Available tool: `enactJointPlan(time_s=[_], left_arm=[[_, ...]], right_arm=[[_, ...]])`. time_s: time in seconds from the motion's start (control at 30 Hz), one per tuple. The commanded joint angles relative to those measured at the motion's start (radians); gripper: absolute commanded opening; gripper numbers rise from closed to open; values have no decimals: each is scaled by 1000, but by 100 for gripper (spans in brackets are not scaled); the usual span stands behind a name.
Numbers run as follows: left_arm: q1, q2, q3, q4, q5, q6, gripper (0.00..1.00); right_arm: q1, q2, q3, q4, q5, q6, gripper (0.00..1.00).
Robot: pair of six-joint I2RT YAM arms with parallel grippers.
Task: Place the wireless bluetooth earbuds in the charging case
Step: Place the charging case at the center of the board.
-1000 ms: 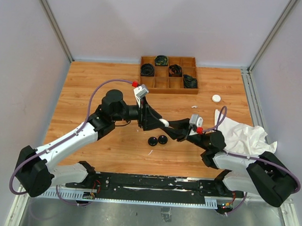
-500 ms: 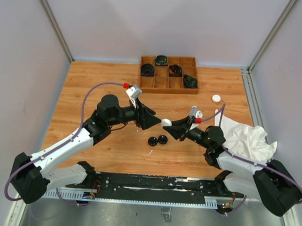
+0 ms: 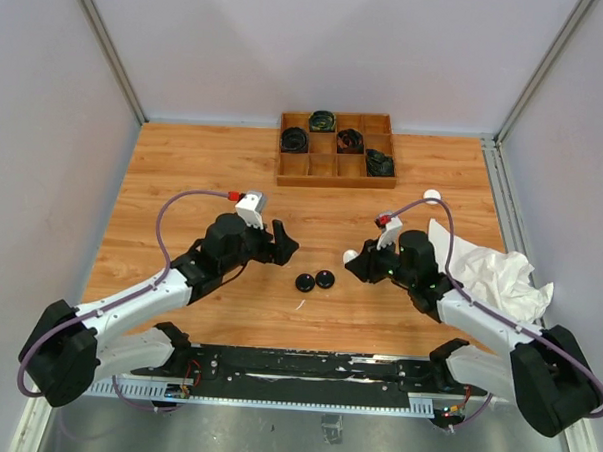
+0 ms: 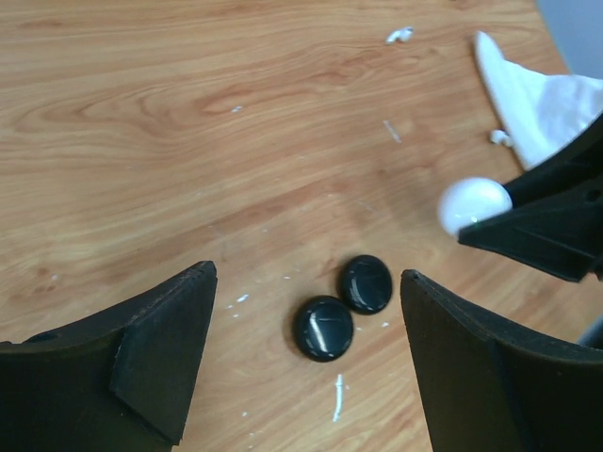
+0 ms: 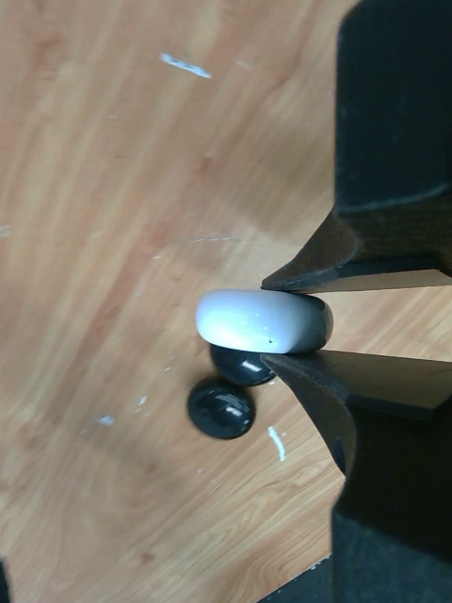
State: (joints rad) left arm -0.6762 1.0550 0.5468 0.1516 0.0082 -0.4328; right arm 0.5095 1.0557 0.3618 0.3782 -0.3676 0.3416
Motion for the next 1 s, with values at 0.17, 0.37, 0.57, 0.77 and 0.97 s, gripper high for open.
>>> enactJointPlan(time_s=[0.17,0.37,0.57,0.77,0.97], left_arm=[[1,13,-115,139,-213,31,86],[1,1,-151,167,-252,71,86],[1,-6,-165,176,-266,74,86],[1,-3,-164,172,-258,73,86],[1,-15,-166,170,-252,70,86]], right_arm=[[-12,226,150,-201,-6,71,26],[-10,362,216,-219,-77,116,29],[10,400,240,-276,-102,120,33],[22,421,245,-321,-131,121,36],[29,349,244,-433,-62,81,52]])
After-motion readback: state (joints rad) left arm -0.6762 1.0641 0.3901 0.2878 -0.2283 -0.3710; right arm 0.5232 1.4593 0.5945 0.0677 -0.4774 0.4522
